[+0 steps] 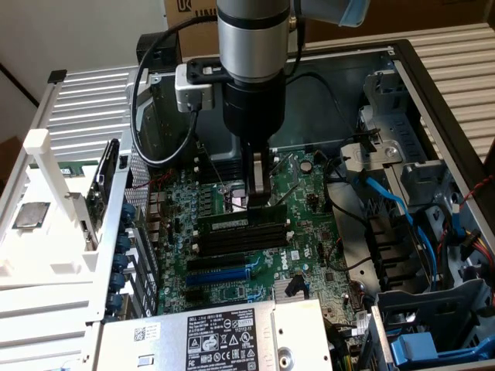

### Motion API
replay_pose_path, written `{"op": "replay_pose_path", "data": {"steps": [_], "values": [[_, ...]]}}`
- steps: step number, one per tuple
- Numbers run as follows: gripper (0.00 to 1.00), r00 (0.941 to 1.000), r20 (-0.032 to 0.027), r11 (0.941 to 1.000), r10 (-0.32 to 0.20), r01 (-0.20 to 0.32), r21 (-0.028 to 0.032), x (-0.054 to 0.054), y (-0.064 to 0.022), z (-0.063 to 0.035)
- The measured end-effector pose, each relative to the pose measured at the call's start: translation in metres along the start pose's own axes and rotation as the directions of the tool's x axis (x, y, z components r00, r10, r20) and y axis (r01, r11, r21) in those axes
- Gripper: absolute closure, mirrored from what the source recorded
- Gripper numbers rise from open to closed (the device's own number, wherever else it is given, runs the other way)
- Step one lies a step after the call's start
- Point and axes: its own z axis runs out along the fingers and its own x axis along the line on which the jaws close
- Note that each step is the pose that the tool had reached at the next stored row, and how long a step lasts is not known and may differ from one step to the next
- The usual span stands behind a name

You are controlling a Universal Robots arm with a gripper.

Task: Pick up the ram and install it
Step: 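Insert the ram into the slot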

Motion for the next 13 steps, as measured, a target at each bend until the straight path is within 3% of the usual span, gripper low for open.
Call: {"op": "replay_pose_path", "data": {"steps": [13], "values": [[0.88, 1.0, -0.0003, 1.0, -0.003, 0.003, -0.0037, -0.0007, 0.0011, 0.0106]]}}
